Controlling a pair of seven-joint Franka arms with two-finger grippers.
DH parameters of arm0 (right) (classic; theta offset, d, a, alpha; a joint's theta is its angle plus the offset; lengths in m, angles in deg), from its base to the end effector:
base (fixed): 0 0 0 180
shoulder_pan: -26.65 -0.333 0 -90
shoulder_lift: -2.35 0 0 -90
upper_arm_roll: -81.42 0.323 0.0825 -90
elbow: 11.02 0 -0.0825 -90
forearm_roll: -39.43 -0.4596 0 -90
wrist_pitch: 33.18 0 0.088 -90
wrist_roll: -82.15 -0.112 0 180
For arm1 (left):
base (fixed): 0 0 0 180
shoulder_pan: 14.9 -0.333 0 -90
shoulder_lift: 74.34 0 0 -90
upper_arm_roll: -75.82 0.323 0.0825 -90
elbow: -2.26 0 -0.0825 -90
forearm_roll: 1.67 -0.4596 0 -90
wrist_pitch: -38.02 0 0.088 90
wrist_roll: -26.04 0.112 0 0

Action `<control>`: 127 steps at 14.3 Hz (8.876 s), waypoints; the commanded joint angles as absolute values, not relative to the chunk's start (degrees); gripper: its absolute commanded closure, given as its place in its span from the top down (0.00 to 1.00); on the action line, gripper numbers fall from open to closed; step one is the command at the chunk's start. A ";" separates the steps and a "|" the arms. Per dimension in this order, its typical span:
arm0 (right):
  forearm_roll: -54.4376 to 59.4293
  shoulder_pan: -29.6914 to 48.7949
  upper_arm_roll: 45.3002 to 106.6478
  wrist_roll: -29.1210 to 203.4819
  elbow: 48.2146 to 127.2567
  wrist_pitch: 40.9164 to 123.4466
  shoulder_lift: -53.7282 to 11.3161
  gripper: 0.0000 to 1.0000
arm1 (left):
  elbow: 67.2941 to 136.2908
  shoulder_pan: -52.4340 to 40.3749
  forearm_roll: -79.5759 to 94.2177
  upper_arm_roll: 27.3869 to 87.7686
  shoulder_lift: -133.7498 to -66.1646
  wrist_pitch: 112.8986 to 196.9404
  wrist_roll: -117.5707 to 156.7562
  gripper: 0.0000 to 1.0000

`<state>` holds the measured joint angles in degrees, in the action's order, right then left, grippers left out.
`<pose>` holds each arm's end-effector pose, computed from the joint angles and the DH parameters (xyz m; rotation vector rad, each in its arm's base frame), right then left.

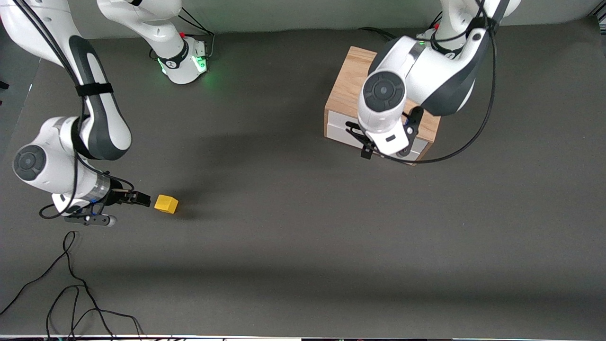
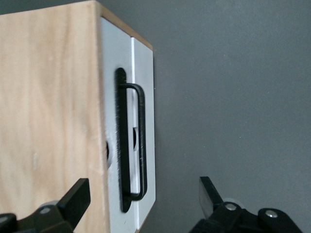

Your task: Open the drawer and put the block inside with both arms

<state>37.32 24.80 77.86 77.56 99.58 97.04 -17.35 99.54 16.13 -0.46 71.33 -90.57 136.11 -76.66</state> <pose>0.6781 -0.0182 0.2632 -3.1278 0.2038 0.0011 0.5532 -0.3935 0.3816 -2.4106 -1.6114 0.1975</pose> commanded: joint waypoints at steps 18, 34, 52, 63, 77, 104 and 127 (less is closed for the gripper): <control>36.62 21.64 78.17 73.01 107.72 121.51 -27.98 1.00 | 106.23 15.51 -0.26 71.51 -97.97 146.82 -72.92 1.00; 36.70 21.82 77.91 76.00 112.46 120.90 -24.11 0.12 | 97.89 15.33 -1.23 71.51 -103.86 147.00 -72.13 1.00; 36.62 21.12 78.52 68.19 71.18 62.30 -19.36 0.00 | 88.04 15.24 -2.73 71.60 -110.02 158.07 -72.75 1.00; 32.22 19.36 90.73 42.79 59.64 56.21 -20.07 0.00 | 84.35 15.24 -4.04 71.86 -112.04 162.73 -72.83 1.00; 38.28 1.89 93.90 12.39 55.25 67.53 -27.00 0.00 | 80.48 3.05 -2.14 71.51 -96.86 139.14 -46.01 1.00; 47.96 -20.64 93.64 -9.25 55.42 91.72 -46.70 1.00 | 101.76 -16.13 -1.58 71.86 -71.95 131.54 28.24 1.00; 37.94 14.69 89.45 34.81 69.72 70.36 -11.30 1.00 | 96.83 -13.68 -1.76 73.17 -75.83 130.57 27.45 1.00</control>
